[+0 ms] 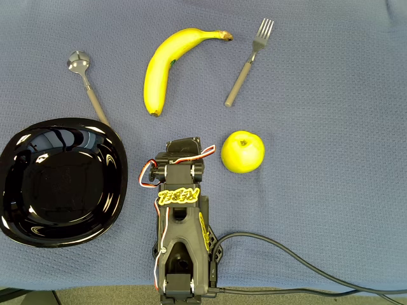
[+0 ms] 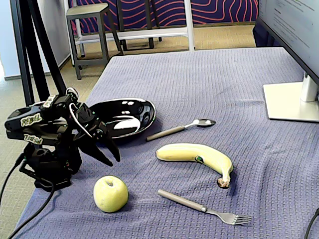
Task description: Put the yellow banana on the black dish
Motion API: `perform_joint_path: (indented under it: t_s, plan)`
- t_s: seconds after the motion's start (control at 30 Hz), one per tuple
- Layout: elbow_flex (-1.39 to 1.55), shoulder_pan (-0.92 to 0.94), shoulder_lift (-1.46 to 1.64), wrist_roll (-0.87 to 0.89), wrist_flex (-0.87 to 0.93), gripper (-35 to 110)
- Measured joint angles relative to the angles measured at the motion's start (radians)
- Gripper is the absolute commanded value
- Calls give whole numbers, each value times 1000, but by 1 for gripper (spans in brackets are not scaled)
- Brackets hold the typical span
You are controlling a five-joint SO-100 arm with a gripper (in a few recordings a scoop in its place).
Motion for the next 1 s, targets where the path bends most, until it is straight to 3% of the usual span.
perform_joint_path:
  t_s: [0.43, 0.7, 1.0]
  plan:
    - [-21, -9, -37, 34, 3, 0]
    - [-132, -9, -143, 86, -6, 12]
    - [-379, 6, -379, 423, -23, 27]
